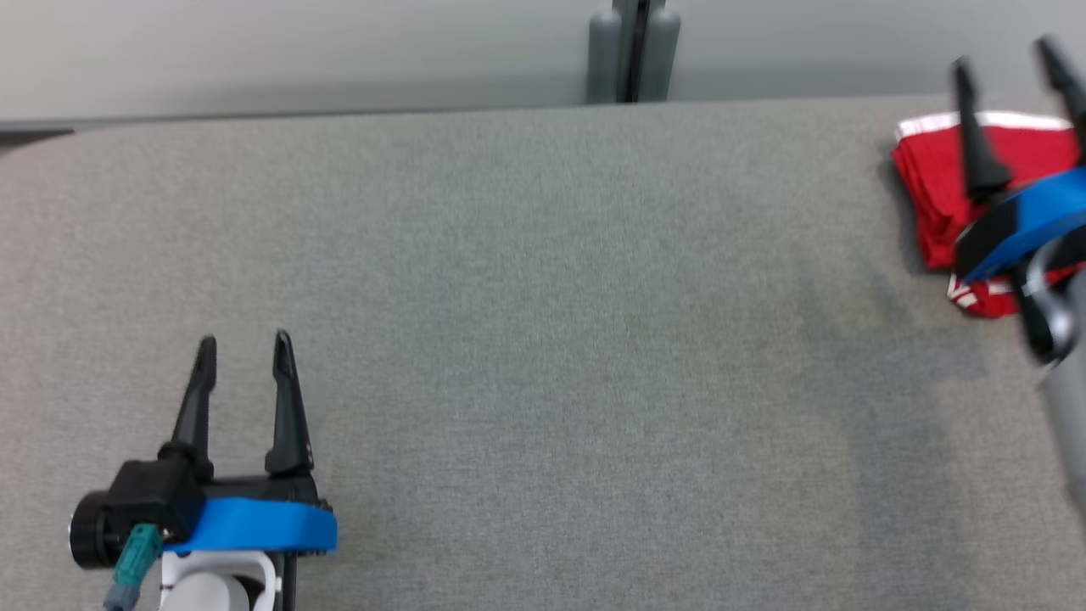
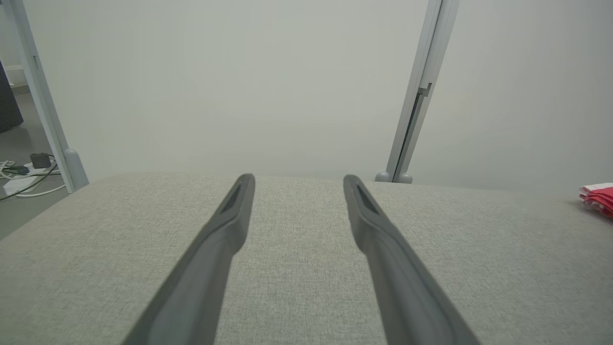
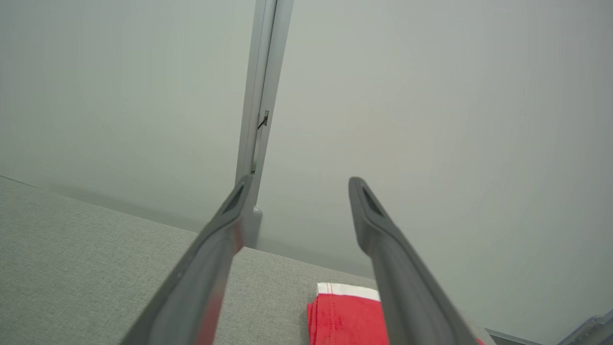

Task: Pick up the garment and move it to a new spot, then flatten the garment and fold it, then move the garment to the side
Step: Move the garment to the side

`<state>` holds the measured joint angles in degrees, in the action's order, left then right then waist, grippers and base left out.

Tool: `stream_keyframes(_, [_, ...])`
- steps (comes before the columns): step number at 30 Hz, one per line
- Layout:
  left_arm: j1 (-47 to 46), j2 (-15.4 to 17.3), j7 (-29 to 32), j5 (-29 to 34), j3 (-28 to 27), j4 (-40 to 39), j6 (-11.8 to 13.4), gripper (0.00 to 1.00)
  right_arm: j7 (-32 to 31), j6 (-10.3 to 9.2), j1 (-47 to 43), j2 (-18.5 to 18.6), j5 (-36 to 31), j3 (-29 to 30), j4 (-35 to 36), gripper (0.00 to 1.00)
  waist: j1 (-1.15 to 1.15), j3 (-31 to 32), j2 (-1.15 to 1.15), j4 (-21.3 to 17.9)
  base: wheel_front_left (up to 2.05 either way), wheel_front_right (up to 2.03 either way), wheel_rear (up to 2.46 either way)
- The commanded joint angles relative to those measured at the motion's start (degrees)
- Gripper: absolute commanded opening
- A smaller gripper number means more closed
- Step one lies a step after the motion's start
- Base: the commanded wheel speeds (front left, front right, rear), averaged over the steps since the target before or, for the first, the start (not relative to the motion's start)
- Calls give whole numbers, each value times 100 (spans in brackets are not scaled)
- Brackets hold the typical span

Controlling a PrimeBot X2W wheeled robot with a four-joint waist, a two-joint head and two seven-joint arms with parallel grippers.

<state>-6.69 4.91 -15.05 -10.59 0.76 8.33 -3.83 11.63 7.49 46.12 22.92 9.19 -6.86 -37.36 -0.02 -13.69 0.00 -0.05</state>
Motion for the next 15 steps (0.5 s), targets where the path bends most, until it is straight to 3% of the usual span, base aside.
stream_keyframes(1, [125, -13, -16, -25, -10, 36, 40, 100, 77, 1, -228, -217, 74, -74, 54, 100, 2, 250, 0, -77, 0, 0, 0])
stream_keyframes(7, [452, -26, -14, -49, 9, 165, 63, 100, 227, 1, -919, -891, 288, -263, 207, 100, 2, 753, 0, -19, 0, 0, 0])
stream_keyframes(15, [746, -30, 11, -98, 68, 266, 117, 100, 295, 1, -1905, -1357, 467, -200, 499, 100, 2, 1221, 0, 4, 0, 0, 0])
